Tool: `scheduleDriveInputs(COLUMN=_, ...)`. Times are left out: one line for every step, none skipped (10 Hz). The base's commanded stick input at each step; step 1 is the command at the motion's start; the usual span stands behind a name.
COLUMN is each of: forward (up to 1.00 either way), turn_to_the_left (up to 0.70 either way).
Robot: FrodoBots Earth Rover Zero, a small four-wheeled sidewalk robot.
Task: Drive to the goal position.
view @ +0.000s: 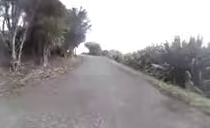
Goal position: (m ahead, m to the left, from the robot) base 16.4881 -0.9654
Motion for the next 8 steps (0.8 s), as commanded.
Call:
scheduleDriveInputs(forward=1.00, turn_to_the_left=0.10)
scheduleDriveInputs(forward=1.00, turn_to_the_left=0.10)
scheduleDriveInputs(forward=1.00, turn_to_the_left=0.10)
scheduleDriveInputs(forward=1.00, turn_to_the_left=0.10)
scheduleDriveInputs(forward=1.00, turn_to_the_left=0.08)
scheduleDriveInputs(forward=1.00, turn_to_the_left=0.09)
scheduleDriveInputs(forward=1.00, turn_to_the_left=0.09)
scheduleDriveInputs(forward=1.00, turn_to_the_left=0.09)
